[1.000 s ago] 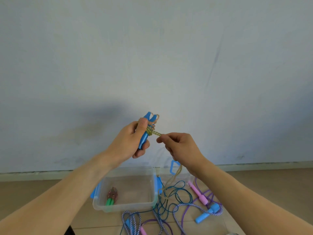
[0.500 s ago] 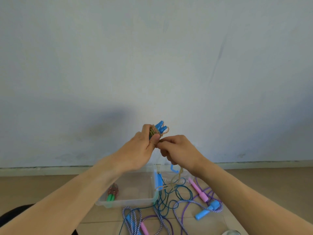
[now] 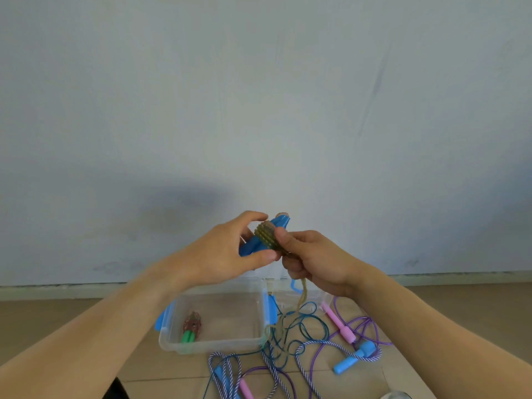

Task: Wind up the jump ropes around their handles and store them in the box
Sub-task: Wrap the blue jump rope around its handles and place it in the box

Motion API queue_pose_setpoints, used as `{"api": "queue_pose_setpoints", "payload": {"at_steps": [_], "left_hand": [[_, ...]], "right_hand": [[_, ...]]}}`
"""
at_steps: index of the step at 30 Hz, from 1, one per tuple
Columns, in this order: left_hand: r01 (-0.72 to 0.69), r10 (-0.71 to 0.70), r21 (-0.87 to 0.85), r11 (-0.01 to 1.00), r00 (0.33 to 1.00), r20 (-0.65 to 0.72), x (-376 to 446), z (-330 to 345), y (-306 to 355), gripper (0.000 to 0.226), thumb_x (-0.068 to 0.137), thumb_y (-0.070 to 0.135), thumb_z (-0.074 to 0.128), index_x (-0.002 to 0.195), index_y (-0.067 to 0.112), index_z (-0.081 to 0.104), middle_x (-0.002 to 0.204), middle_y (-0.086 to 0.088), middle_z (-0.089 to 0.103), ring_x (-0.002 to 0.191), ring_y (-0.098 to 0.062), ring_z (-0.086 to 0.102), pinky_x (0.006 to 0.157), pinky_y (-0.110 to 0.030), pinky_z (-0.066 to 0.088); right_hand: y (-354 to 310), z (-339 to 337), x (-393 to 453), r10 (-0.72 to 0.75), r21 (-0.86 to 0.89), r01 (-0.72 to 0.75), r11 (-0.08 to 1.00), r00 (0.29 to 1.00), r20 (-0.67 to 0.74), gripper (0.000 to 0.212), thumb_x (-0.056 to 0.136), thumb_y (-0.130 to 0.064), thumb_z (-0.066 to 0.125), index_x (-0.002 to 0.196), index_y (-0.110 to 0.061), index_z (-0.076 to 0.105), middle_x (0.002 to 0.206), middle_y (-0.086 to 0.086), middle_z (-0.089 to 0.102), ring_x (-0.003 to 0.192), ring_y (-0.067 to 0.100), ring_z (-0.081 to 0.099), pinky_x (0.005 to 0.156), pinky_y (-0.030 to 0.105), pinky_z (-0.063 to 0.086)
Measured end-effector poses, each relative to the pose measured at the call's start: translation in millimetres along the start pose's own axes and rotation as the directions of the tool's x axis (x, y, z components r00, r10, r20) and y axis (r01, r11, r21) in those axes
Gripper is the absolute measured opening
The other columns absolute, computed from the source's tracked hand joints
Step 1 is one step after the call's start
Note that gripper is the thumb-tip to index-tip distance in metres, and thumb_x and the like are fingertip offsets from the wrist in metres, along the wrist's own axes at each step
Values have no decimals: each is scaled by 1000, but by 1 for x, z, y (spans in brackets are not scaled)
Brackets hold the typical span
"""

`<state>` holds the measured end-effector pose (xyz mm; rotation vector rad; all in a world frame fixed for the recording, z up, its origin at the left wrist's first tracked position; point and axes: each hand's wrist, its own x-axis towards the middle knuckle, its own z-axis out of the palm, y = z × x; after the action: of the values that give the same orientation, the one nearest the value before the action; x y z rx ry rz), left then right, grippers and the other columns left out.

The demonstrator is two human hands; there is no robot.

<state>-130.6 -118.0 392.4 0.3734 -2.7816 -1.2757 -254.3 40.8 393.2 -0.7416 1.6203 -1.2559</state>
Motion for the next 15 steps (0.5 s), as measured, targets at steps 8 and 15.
{"api": "queue_pose_setpoints", "payload": {"at_steps": [8,15], "left_hand": [[204,-66,-642,739,970,232,-4,-1,16,55,87,50,61,122,7,60,77,-7,59,83,-25,59,78,-52,59],[274,-261,-658,701,958,121,-3,11,20,44,92,45,59,117,10,59,99,-13,72,86,-37,73,54,-33,52]], "right_hand": [[2,3,-3,-68,78,48,996,959,274,41,100,-37,43,106,0,59,86,-2,58,64,11,42,62,23,34],[-1,2,-3,-43,-241,28,970,997,-58,38,95,-43,55,98,-11,75,87,-1,76,58,10,55,55,19,42]]}}
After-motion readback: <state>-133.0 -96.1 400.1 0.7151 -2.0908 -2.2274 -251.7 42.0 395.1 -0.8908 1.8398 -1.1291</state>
